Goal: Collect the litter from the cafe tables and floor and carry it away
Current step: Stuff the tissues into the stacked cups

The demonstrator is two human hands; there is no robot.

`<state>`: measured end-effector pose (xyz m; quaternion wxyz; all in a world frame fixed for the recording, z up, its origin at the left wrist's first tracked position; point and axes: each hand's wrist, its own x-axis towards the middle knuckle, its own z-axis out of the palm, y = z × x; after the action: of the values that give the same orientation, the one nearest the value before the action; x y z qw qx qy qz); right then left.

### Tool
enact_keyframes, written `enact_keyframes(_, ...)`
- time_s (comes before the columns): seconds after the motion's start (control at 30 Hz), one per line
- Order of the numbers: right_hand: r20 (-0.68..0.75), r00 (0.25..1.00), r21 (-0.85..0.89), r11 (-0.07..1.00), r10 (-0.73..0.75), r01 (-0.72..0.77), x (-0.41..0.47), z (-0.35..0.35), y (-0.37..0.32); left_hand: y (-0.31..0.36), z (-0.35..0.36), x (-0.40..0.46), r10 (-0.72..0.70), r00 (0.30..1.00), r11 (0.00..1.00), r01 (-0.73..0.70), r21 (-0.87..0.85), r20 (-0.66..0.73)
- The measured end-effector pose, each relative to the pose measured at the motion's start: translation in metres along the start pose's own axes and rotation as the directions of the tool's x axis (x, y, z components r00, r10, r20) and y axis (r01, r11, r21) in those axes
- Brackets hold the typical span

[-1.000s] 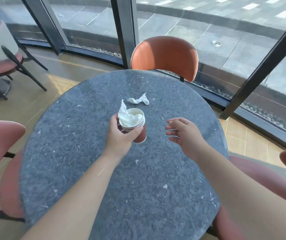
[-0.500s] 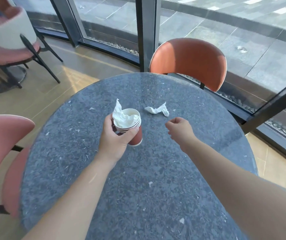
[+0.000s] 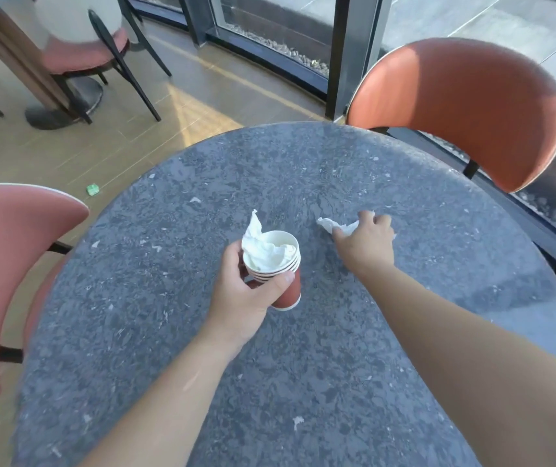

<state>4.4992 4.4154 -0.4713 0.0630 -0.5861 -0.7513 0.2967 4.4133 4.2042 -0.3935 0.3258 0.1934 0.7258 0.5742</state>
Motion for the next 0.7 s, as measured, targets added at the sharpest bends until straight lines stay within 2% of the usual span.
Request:
enact_keyframes(0.2,0.092,0.991,-0.184,0.977,-0.095,0.11,0.015,0.014,-0.002,-0.003,-0.001,0.017,-0.008,1.0,1.0,0.008,0.006,-0.007)
enact_keyframes(0.27,0.105,0.981,-0.193,0.965,-0.162,0.18,0.015,0.014,-0.003,-0.002,-0.003,0.021,0.001,1.0,1.0,-0.001,0.006,-0.013)
enact_keyframes(0.37,0.17,0.968,-0.153,0.965,-0.185,0.211,0.005,0.012,-0.005,0.002,-0.006,0.02,0.014,1.0,1.0,-0.014,0.005,-0.012)
enact_keyframes(0.47,0.155,0.973,-0.004,0.985,-0.17,0.173,-0.016,0.005,-0.015,0.01,-0.012,0.013,0.034,0.999,0.999,-0.034,0.011,-0.002)
enact_keyframes(0.57,0.05,0.976,0.186,0.962,-0.213,0.201,-0.048,-0.013,-0.041,0.02,-0.023,0.001,0.059,0.998,0.998,-0.059,0.001,-0.006)
enact_keyframes(0.63,-0.033,0.967,0.325,0.913,-0.251,0.248,-0.073,-0.033,-0.066,0.028,-0.033,-0.01,0.081,0.997,0.997,-0.081,-0.009,-0.016)
enact_keyframes(0.7,-0.098,0.946,0.48,0.818,-0.31,0.318,-0.103,-0.058,-0.096,0.036,-0.045,-0.022,0.099,0.995,0.995,-0.099,-0.002,-0.016)
